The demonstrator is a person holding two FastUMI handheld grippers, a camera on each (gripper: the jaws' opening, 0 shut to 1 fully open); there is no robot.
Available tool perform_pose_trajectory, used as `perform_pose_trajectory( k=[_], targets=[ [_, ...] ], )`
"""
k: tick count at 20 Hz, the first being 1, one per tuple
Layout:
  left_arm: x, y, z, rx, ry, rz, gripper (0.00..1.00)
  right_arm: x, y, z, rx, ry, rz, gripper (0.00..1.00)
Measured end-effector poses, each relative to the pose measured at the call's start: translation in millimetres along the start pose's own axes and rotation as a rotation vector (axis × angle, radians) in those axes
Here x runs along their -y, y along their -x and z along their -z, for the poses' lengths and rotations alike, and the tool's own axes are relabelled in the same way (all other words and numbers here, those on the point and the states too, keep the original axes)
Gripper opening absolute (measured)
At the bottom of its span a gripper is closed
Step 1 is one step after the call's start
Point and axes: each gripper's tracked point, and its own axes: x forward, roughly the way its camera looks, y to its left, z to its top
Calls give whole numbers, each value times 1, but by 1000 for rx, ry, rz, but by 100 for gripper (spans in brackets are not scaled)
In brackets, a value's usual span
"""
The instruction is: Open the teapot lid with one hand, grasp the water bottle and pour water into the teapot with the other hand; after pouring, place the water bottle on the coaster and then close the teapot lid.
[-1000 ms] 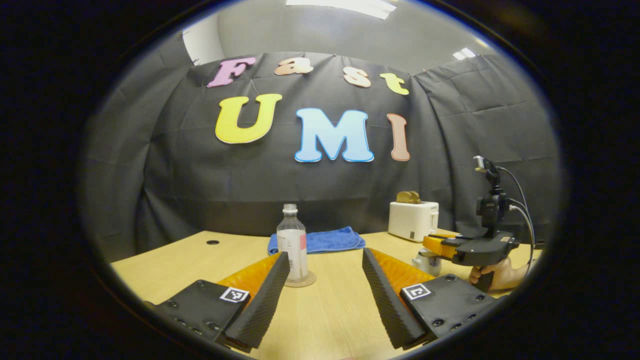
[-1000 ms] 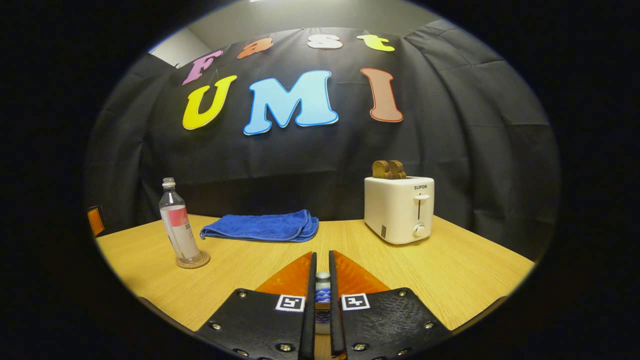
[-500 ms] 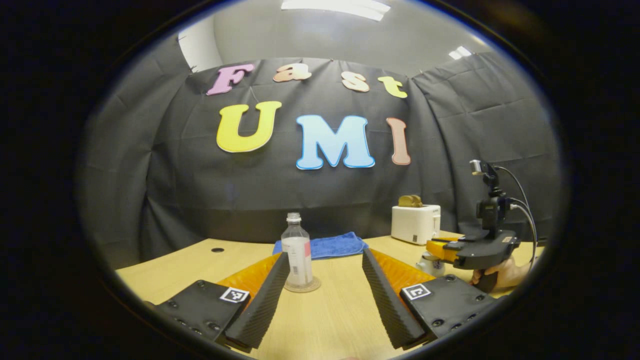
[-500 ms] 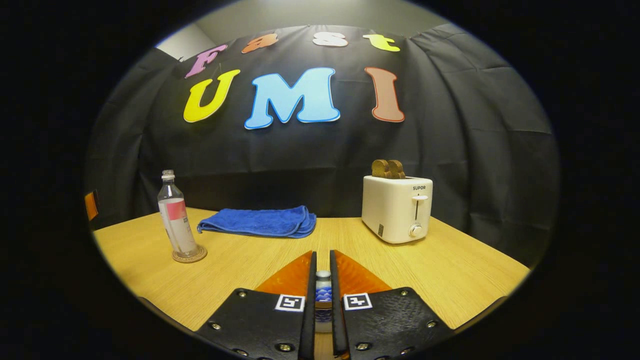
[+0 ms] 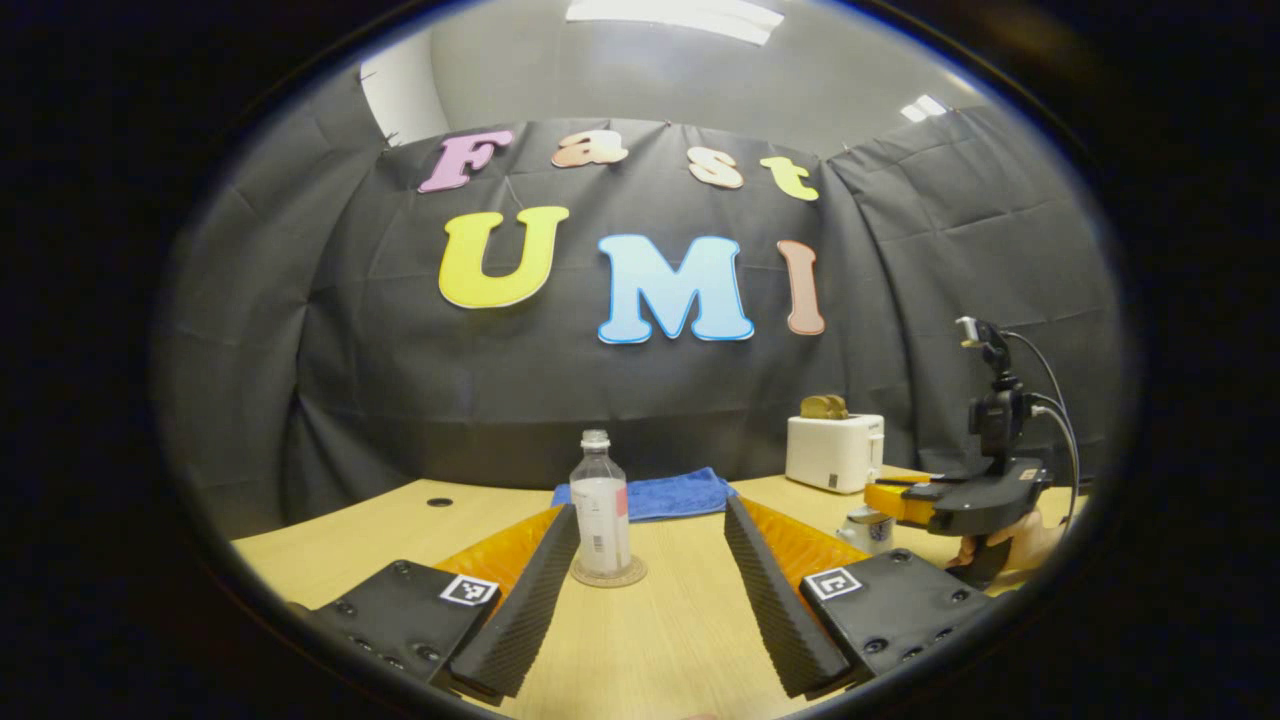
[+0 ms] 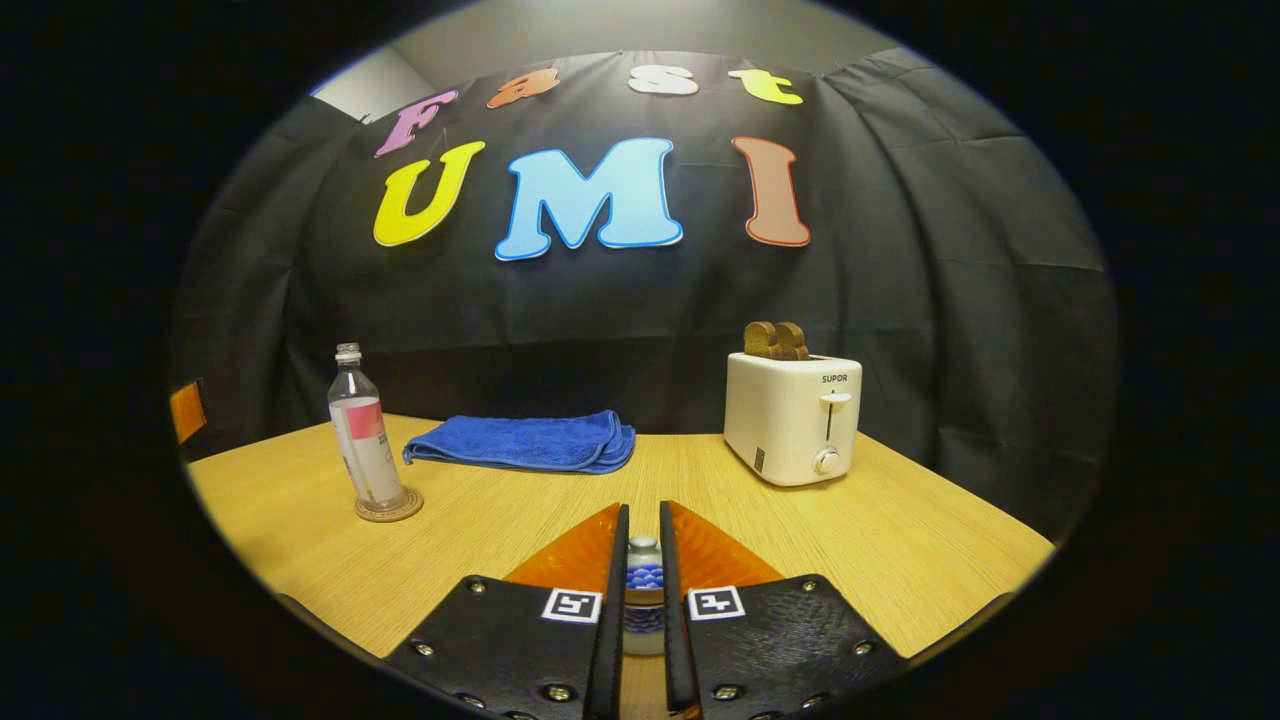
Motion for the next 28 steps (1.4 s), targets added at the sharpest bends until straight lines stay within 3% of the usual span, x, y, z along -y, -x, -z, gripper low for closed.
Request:
perform_pose_trajectory(
  k=[3,7,14,24,26,28],
  targets=[
    [0,1,-3,9,-3,-3,100,10,20,-7,1,0,12,17],
    [-3,3,-9,27,-4,-7,100,7,37,18,-129,5,-10,17],
    [-5,4,-9,28,-1,-8,100,3,29,48,-241,-27,-20,17],
    [2,2,2,-2,14,-8,100,5,71,11,-124,-34,-14,17],
    [5,1,9,-21,18,-4,100,0,80,13,-108,-60,-19,27],
    [7,0,15,-38,39,-11,100,-5,89,13,-72,-58,-11,30]
  ],
)
